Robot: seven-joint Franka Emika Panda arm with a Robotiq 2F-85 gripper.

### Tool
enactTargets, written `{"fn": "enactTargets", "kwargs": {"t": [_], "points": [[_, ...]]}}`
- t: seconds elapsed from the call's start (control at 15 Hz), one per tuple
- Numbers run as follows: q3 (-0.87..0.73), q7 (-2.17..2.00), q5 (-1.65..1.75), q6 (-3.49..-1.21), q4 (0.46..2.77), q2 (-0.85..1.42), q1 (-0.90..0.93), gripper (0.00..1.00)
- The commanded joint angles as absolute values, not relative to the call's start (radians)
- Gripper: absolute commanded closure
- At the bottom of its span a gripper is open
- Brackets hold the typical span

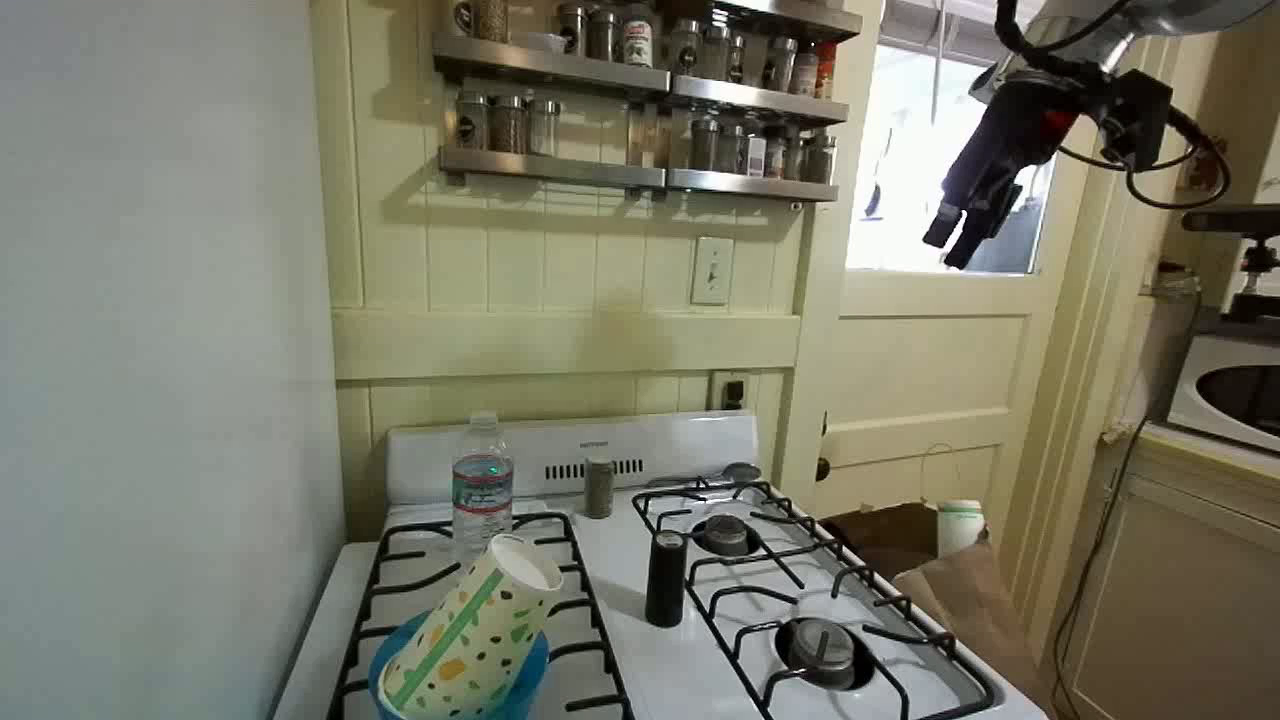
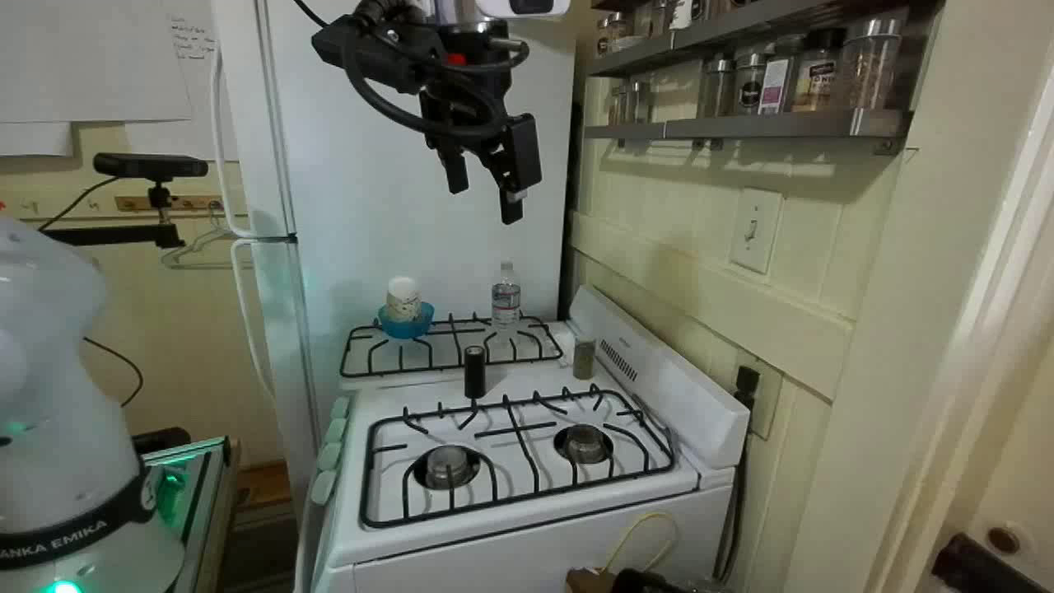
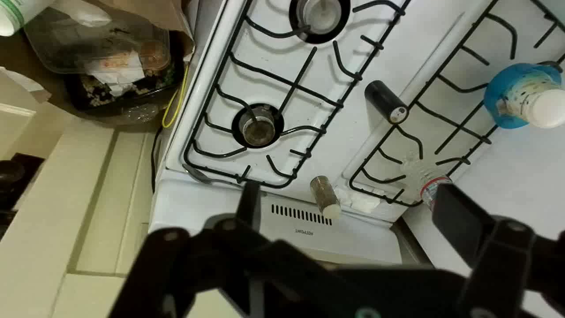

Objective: Move the black object slightly forward, then pick it up and put it on the shelf

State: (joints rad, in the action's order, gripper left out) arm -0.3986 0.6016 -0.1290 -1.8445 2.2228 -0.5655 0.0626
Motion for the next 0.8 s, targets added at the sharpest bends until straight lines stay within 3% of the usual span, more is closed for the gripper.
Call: {"fn": "enactTargets", "kwargs": {"t": [0.0,0.73], "points": [[-0.370,0.619,-0.149,-1.840,2.220,-0.556,0.024,0.00],[-0.133,0.463,-0.124,-1.952,2.532,-0.774,0.036,0.00]]}}
